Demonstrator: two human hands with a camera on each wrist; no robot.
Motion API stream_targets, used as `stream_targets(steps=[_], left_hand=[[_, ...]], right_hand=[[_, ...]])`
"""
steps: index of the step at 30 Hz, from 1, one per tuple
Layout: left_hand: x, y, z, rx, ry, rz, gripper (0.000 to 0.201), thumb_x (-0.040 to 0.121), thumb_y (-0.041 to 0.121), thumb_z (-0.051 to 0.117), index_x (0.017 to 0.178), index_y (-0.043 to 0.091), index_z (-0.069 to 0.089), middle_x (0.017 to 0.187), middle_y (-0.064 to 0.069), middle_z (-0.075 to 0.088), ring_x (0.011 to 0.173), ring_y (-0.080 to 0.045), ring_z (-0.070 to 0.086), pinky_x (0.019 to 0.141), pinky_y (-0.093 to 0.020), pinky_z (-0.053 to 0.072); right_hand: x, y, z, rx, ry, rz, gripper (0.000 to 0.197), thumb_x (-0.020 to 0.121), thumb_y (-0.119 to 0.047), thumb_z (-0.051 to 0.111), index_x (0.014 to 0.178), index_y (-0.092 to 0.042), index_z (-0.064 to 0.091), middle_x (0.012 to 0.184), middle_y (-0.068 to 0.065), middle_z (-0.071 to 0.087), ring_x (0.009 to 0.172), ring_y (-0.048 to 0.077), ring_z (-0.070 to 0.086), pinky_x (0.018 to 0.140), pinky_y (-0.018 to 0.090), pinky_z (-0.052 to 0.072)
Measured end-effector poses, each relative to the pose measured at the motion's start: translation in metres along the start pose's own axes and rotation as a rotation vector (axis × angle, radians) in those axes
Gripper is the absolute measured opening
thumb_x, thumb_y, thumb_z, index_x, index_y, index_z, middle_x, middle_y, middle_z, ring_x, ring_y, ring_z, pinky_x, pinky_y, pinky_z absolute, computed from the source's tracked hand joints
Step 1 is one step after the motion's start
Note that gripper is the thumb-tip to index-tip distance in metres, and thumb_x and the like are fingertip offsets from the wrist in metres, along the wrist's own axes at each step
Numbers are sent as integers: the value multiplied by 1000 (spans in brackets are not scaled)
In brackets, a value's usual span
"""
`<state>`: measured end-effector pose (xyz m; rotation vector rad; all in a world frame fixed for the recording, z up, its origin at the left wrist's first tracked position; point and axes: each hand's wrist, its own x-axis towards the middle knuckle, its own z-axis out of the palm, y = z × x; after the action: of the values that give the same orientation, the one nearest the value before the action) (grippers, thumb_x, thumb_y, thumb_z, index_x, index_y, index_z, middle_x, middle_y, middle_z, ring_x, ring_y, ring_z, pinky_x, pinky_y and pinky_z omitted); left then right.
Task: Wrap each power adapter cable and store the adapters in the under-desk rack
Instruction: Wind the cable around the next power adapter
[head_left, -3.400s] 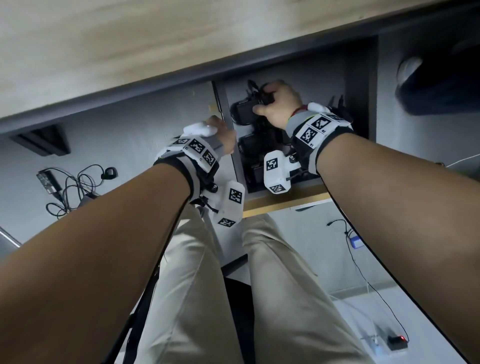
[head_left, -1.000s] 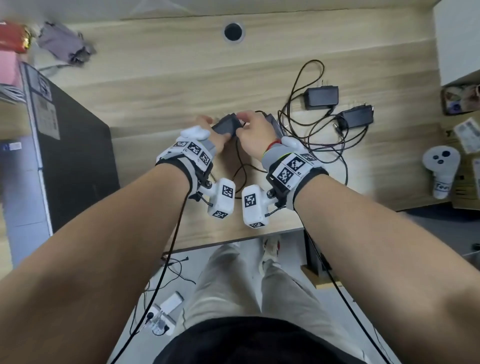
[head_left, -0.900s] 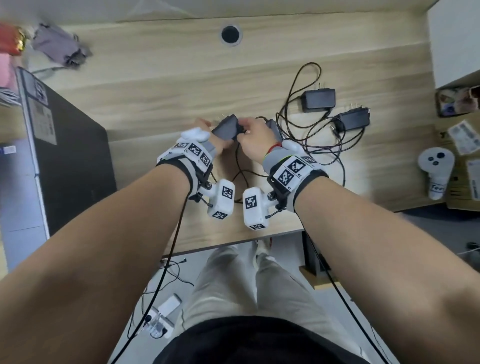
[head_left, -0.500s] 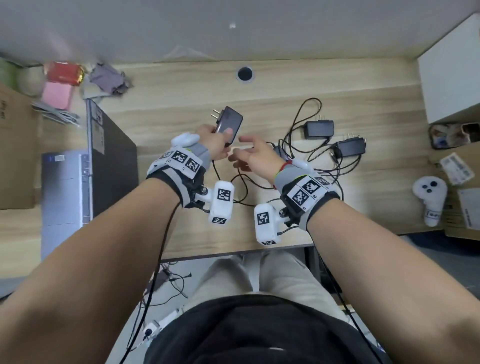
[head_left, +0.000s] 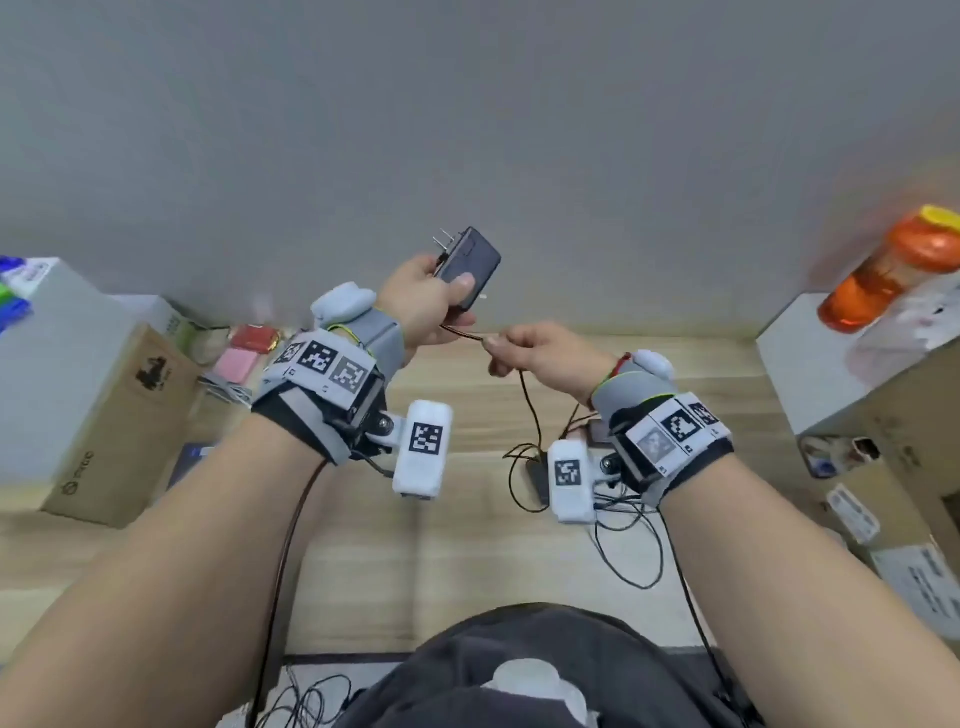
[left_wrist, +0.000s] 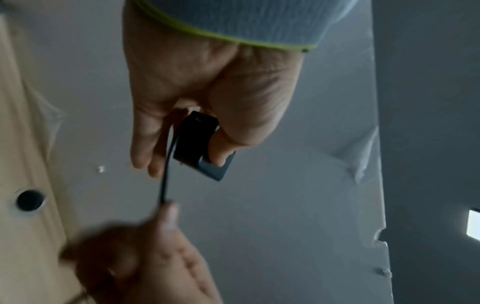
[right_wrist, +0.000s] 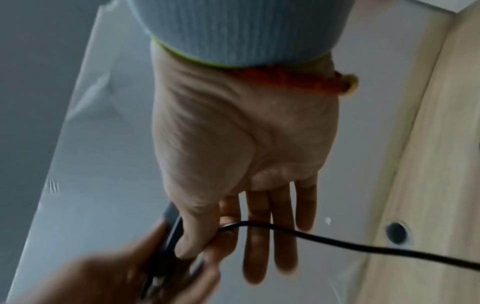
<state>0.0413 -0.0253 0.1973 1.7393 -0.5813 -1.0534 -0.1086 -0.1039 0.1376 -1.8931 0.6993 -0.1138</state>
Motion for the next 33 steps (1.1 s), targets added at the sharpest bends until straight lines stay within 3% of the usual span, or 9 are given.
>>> stream_targets(steps=[1, 4, 9, 14, 18, 24, 27, 30, 33], left_hand=[[-6, 6, -1, 5, -38, -2, 25, 99, 15, 55, 123, 10, 50, 108, -12, 62, 92, -30, 69, 84, -41, 59], [-19, 18, -4, -26, -177, -38, 28, 97, 13, 58, 125, 9, 55, 118, -17, 58, 91, -35, 71, 77, -34, 61], [-33, 32, 10, 81, -295, 42, 29, 93, 9, 62, 121, 7, 64, 102, -9, 59, 79, -18, 59, 68, -22, 58], [-36, 39, 21, -26, -199, 56, 34, 93, 28, 65, 118, 6, 67, 100, -9, 62, 71, -18, 57, 56, -19, 51], [-33, 36, 32, -125, -65, 66, 52, 91, 48, 61, 118, 3, 62, 100, -11, 66, 59, -20, 64, 49, -19, 51], [-29, 40, 32, -245, -95, 41, 43, 88, 48, 65, 106, 9, 67, 90, -6, 67, 55, -15, 60, 48, -15, 50], [-25, 44, 31, -248, -111, 35, 36, 89, 44, 65, 104, 11, 67, 91, -6, 66, 57, -15, 55, 46, -14, 47], [-21, 47, 32, -253, -101, 38, 48, 88, 40, 69, 117, 2, 66, 98, -10, 68, 67, -19, 62, 56, -18, 53], [-17, 48, 33, -284, -112, 69, 49, 84, 35, 74, 117, -1, 66, 107, -15, 70, 79, -25, 71, 68, -23, 57]], right_hand=[[-5, -4, -14, 80, 44, -20, 41, 98, -41, 54, 68, -14, 59, 68, 8, 61, 69, 30, 57, 77, 34, 45], [-15, -15, -53, 164, 202, -71, 36, 97, -38, 57, 74, -12, 64, 51, -9, 43, 51, 15, 37, 61, 33, 38], [-30, -30, -81, 299, 235, -144, 34, 97, -44, 53, 97, -16, 73, 61, -3, 38, 53, 9, 32, 51, 22, 27], [-32, -33, -70, 210, 227, -183, 17, 97, -30, 59, 85, -24, 70, 53, -17, 42, 54, 11, 28, 51, 25, 24], [-34, -38, -62, 243, 280, -217, 19, 99, -22, 56, 81, -21, 62, 47, -20, 49, 44, -1, 38, 48, 12, 30], [-35, -40, -64, 325, 284, -166, 34, 94, -48, 52, 73, -22, 58, 59, -11, 28, 51, 8, 22, 49, 24, 17], [-34, -46, -65, 380, 292, -142, 46, 98, -49, 44, 60, -25, 51, 61, -6, 22, 53, 11, 16, 52, 30, 9], [-29, -47, -65, 284, 313, -154, 46, 100, -42, 48, 59, -28, 63, 52, -12, 28, 45, 4, 23, 46, 19, 19], [-31, -54, -66, 260, 284, -164, 37, 104, -27, 43, 70, -27, 55, 36, -20, 42, 37, -6, 45, 44, 8, 37]])
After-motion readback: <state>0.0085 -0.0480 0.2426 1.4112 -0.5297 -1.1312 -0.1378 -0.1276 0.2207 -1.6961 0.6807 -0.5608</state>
